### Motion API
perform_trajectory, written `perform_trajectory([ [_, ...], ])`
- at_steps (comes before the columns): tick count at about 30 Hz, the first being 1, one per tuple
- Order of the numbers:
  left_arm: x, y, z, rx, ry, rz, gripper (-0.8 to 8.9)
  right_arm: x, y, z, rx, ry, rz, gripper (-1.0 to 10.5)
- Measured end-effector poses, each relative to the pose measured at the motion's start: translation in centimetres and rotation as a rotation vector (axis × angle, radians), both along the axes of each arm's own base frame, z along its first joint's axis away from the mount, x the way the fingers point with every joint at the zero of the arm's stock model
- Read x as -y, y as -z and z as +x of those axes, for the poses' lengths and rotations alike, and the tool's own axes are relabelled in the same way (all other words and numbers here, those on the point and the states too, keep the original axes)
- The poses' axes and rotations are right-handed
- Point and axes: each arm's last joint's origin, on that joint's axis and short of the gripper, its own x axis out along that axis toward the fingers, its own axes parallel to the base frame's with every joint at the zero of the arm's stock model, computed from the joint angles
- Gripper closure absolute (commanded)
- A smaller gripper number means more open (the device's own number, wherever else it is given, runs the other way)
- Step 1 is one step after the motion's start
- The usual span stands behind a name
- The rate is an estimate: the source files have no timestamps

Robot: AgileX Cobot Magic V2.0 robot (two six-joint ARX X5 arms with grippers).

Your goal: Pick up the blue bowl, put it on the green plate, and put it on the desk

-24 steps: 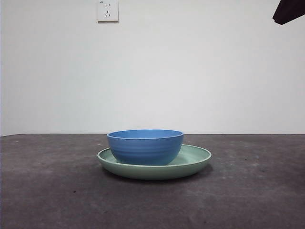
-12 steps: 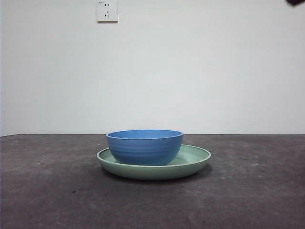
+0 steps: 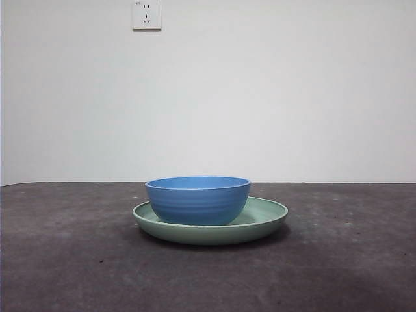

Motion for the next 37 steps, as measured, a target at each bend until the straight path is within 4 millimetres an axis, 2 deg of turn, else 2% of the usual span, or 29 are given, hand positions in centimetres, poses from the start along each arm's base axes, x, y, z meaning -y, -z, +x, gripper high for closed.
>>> perform_trajectory([
  [7,0.0,0.0,0.0,0.000,0.000,0.000,8.04,0.5,6.0,-0.1,0.108,0.070,0.000,9.4],
  [15,0.0,0.0,0.0,0.000,0.000,0.000,8.04,0.7,10.6,0.1,0.066,0.118,-0.002,9.4],
  [23,0.0,0.0,0.0,0.000,0.000,0.000,8.04,0.7,12.0,0.0,-0.035,0.121,-0.001,9.4],
  [37,0.0,0.0,0.0,0.000,0.000,0.000,8.04,0.7,12.0,0.0,-0.035,0.119,0.000,9.4],
])
